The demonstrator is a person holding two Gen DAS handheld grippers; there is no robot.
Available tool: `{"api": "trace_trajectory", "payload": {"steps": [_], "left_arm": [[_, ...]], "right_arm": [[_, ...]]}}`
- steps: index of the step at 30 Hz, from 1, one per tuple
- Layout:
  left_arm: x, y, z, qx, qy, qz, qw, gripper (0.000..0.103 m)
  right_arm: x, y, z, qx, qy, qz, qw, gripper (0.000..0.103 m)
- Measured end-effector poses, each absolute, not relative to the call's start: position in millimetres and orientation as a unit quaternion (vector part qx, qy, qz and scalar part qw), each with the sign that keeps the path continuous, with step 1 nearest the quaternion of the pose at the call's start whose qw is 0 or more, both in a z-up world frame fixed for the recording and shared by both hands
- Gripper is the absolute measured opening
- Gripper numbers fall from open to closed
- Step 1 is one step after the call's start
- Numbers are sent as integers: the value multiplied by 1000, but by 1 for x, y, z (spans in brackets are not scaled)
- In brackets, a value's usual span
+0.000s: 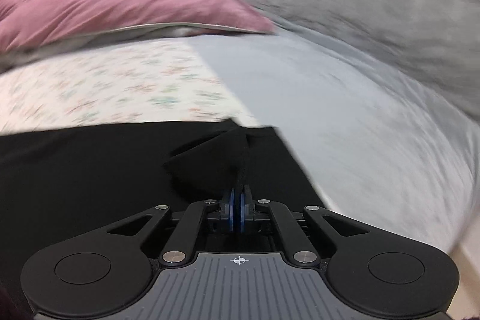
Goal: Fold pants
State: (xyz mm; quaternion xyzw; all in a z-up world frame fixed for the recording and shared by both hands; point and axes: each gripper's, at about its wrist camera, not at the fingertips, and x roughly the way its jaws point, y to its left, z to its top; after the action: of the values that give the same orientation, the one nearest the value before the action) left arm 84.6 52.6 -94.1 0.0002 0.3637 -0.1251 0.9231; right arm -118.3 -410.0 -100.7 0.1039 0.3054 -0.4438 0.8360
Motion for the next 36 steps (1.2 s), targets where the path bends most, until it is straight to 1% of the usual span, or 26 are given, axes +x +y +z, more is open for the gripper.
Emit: {"api": "trace_trajectory", "payload": {"steps": [3, 5, 6, 7, 8, 9, 10, 14, 18, 24, 27, 30, 33, 34, 36], "left_arm": [[88, 34, -102, 20, 377, -145, 914, 70], [91, 26, -106, 29, 385, -154, 910, 70], [93, 23, -109, 34, 391, -157, 906, 70], [92, 21, -110, 38, 396, -158, 904, 70], [92, 19, -111, 42, 399, -158, 902, 70], [92, 18, -113, 45, 403, -160, 900, 70], [91, 14, -112, 46, 405, -161, 899, 70], [96, 14, -113, 49, 409, -160, 897, 70], [86, 10, -109, 44, 404, -182, 895, 70], [71, 1, -108, 32, 396, -294, 869, 70], [64, -14, -111, 40, 387, -347, 853, 70], [58, -31, -115, 62, 380, -391, 836, 68], [53, -47, -123, 101, 376, -410, 825, 66], [51, -51, -125, 114, 372, -408, 826, 64], [47, -57, -129, 144, 356, -398, 833, 54]], "right_arm": [[-147, -431, -101, 136, 309, -459, 822, 2], [-164, -439, -103, 156, 311, -463, 815, 6], [-172, -441, -103, 158, 310, -472, 810, 16], [-177, -444, -103, 161, 310, -485, 802, 22], [-182, -446, -103, 164, 309, -498, 793, 24], [-188, -449, -102, 167, 308, -510, 785, 29], [-192, -453, -101, 174, 305, -517, 781, 30], [-203, -461, -95, 181, 295, -523, 779, 30], [-216, -462, -92, 222, 288, -504, 783, 30], [-239, -460, -90, 312, 255, -440, 803, 30], [-236, -448, -95, 357, 255, -375, 817, 30], [-225, -436, -104, 376, 263, -337, 822, 30], [-216, -431, -113, 384, 274, -326, 819, 30], [-214, -430, -115, 389, 274, -323, 818, 30], [-214, -432, -119, 400, 266, -316, 818, 30]]}}
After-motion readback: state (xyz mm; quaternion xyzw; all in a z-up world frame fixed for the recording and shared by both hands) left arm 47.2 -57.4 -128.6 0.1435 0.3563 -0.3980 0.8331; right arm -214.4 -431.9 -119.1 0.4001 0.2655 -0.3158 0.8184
